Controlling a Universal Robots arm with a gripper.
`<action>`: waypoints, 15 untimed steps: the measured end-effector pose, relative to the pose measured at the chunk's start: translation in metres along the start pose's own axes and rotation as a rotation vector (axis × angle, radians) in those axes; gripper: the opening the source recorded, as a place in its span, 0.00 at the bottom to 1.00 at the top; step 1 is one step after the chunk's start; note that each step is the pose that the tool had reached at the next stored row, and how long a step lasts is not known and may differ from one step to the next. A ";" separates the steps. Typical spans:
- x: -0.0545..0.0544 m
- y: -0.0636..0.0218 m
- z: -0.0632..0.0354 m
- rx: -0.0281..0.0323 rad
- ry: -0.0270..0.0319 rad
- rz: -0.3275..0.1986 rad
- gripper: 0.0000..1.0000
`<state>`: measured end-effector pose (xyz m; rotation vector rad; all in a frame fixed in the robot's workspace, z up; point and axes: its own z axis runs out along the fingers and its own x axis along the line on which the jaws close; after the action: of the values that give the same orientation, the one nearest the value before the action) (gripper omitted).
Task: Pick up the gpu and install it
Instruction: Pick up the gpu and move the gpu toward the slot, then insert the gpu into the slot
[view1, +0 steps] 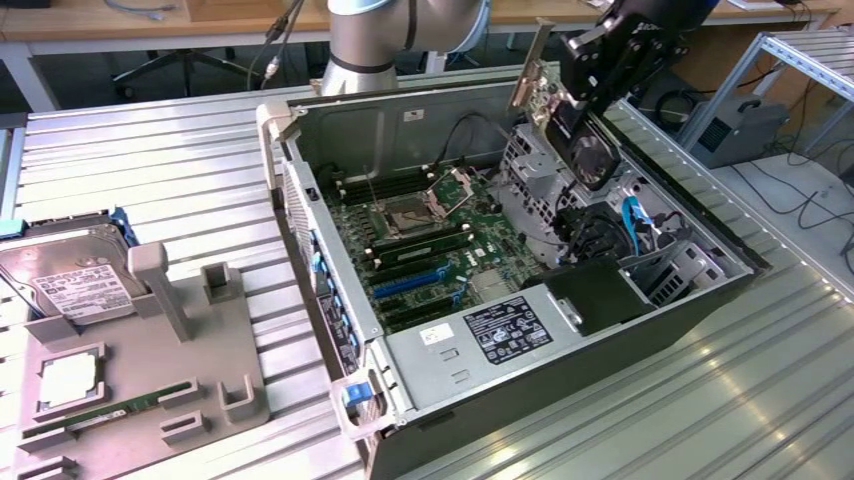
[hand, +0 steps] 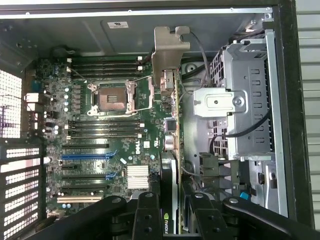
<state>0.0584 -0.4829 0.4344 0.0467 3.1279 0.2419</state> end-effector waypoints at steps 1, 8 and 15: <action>-0.001 0.0000 0.0000 0.0000 0.0000 0.000 0.27; -0.018 0.0006 0.0001 0.0000 0.0000 0.000 0.27; -0.018 0.0005 0.0001 -0.0001 -0.0001 0.000 0.27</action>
<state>0.0760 -0.4829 0.4344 0.0465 3.1278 0.2420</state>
